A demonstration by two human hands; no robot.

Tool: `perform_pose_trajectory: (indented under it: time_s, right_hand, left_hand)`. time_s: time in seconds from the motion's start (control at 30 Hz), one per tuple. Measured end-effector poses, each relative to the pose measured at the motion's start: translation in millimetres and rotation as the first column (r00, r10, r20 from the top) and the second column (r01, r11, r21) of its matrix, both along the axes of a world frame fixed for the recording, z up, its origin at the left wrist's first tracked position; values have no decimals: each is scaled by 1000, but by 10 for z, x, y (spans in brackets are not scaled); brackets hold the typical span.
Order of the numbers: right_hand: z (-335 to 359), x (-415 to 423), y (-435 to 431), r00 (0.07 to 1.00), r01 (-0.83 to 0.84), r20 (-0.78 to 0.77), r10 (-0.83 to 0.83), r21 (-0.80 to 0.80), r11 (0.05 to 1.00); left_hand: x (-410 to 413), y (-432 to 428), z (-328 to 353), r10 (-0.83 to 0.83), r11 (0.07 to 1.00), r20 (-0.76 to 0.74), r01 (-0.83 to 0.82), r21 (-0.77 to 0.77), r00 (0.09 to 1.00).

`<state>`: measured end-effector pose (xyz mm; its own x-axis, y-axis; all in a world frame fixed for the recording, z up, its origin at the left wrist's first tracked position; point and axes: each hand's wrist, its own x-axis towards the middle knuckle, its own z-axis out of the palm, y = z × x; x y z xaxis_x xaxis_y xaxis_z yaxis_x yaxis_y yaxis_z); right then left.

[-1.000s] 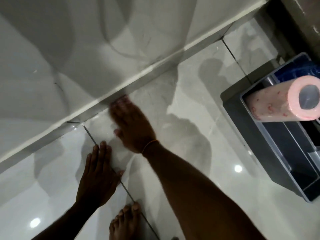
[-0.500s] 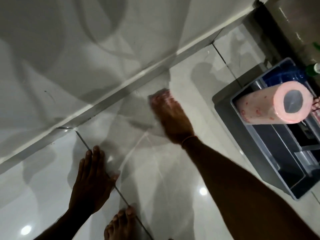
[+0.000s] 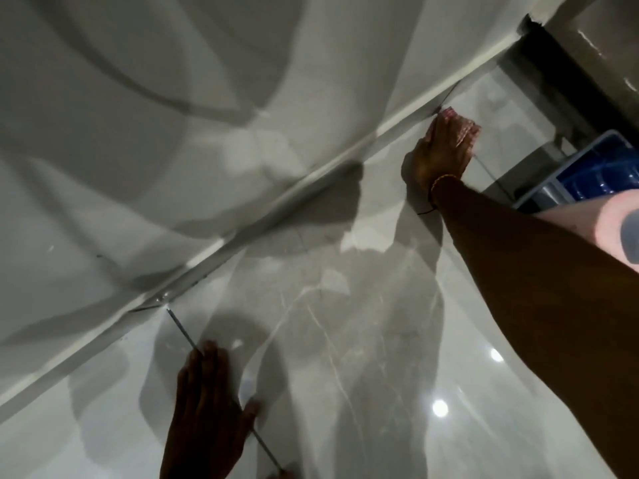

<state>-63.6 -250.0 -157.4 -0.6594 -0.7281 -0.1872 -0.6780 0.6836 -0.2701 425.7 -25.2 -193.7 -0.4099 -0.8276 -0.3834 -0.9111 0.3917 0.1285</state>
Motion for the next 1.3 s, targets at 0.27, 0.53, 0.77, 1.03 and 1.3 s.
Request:
perform_pose_trajectory:
  time_s: [0.27,0.53,0.77,1.03,1.3]
  right_hand:
    - [-199,905,462,963,-269,-11,270,-92,959]
    - [-246,2770,1090,903,-393,122,412,-154,907]
    - [-250,3420,1427,743,-642,116,659,-155,751]
    - [-314,3129,1558,242,-941,10,970,-242,237]
    - [-275,1880,1045,422,-893,-105,900,-217,393]
  left_hand:
    - [108,42,-3,-30,997,17,29,77,999]
    - [199,42,-2,-17,998,-97,23,60,995]
    - [212,11,26,1,994,-80,7,106,997]
    - [204,53,84,9,995,-69,-2,101,998]
    - [153,97,-3,11,1000,-98,-9,19,995]
